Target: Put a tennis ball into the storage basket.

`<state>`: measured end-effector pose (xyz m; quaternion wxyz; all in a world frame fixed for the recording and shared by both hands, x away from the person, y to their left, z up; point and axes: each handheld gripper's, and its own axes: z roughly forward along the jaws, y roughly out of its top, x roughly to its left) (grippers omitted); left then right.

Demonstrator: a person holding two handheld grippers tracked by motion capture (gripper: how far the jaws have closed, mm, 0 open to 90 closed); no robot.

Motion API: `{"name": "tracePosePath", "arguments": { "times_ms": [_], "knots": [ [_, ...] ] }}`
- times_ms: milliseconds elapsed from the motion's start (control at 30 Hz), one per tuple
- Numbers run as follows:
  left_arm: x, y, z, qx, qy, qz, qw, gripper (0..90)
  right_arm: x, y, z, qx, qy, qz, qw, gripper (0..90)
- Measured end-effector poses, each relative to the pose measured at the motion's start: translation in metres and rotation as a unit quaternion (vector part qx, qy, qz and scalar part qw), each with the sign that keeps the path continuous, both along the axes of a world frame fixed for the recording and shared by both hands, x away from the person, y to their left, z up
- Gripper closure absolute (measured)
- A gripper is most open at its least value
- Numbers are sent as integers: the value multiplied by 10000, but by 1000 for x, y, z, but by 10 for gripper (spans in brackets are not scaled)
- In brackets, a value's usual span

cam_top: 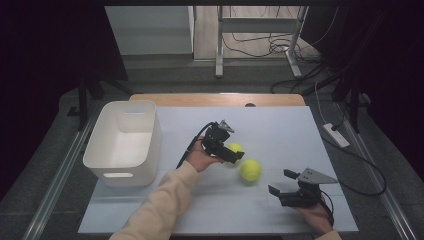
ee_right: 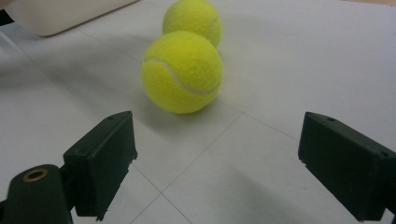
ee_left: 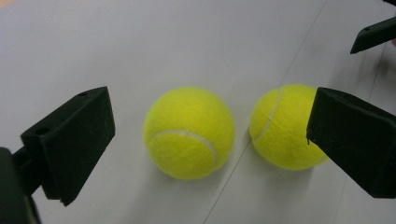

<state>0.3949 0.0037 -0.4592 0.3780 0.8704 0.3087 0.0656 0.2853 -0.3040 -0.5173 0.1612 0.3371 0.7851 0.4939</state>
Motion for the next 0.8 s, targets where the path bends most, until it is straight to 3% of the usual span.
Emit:
{"name": "tracePosePath", "arguments": {
  "times_ms": [300, 800],
  "knots": [
    [7, -6, -7, 133, 100, 10, 9999, 16, 0, -1, 0, -10, -13, 2, 10000, 111],
    [22, -12, -28, 310, 436, 112, 9985, 17, 1, -1, -1, -13, 15, 0, 10000, 110]
  ]
}}
